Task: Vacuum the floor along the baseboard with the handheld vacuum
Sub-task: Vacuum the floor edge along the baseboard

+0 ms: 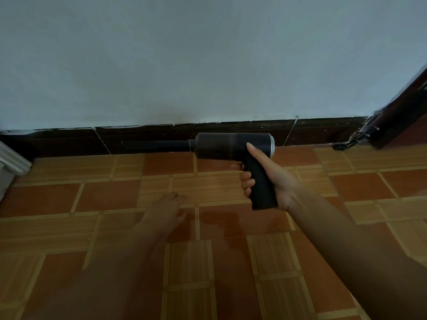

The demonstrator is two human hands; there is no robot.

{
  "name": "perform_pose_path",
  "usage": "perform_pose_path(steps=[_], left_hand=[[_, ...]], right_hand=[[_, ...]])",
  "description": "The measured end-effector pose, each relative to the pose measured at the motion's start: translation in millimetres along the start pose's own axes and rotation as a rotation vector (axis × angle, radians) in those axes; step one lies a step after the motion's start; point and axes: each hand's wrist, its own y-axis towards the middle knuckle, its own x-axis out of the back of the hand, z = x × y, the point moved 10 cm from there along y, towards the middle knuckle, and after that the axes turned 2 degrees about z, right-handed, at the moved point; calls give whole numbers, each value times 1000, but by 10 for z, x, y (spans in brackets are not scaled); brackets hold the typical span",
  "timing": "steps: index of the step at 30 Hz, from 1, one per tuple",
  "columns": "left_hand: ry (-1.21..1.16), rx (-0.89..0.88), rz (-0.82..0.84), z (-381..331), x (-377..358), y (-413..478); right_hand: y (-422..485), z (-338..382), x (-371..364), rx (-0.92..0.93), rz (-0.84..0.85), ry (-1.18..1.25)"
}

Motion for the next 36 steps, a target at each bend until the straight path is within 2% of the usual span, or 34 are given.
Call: perform_pose_path(steps=[19, 36], left_hand=[[30, -27, 18, -147, -3, 60], [-5, -212, 25, -1265, -202, 458]], right_hand=[[-82, 121, 203, 45, -62, -22], [-745, 471, 1368, 323, -439, -126]])
